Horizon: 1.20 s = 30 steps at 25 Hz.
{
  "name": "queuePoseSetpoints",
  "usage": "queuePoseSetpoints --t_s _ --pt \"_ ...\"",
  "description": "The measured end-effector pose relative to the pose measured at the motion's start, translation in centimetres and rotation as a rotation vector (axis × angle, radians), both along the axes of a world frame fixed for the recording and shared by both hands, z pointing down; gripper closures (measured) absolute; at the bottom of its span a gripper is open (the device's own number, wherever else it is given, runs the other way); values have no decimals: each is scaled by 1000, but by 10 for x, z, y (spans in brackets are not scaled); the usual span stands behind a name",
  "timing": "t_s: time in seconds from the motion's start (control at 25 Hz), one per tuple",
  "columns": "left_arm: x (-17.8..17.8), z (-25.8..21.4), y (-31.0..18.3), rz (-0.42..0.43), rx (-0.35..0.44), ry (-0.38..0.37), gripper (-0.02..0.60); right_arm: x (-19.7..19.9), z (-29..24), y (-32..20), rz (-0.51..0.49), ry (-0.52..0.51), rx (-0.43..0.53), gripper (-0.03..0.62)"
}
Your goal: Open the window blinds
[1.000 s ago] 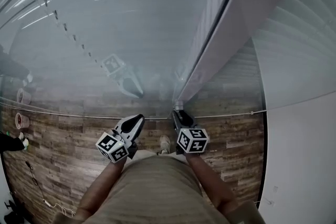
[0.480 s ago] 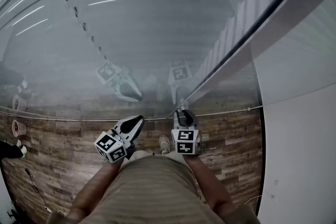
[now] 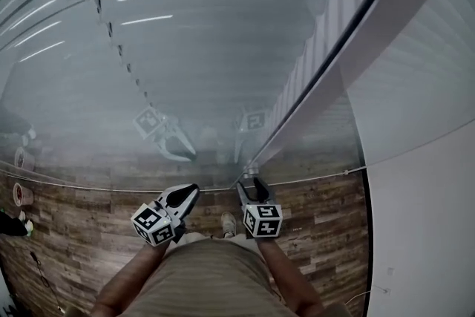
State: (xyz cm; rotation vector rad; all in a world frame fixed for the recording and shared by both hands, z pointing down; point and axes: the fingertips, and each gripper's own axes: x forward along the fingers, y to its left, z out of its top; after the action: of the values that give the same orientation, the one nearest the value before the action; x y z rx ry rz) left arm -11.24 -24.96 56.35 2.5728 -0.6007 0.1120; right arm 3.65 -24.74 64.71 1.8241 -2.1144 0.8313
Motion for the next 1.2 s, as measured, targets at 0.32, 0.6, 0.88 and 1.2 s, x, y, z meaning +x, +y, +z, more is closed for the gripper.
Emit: queuePoseSetpoints --t_s 0.32,0.6,0.88,1.2 --pt "-6 -23 14 -25 4 1 568 2 -24 -3 98 -370 44 394" --pt "-7 -14 11 -42 -3 -17 568 2 -17 -10 72 -145 12 467" --pt "2 -10 9 -38 -6 -15 568 -7 -21 -12 -57 500 13 467" --pt "11 -17 9 -19 6 -11 568 2 -20 0 38 -212 31 393"
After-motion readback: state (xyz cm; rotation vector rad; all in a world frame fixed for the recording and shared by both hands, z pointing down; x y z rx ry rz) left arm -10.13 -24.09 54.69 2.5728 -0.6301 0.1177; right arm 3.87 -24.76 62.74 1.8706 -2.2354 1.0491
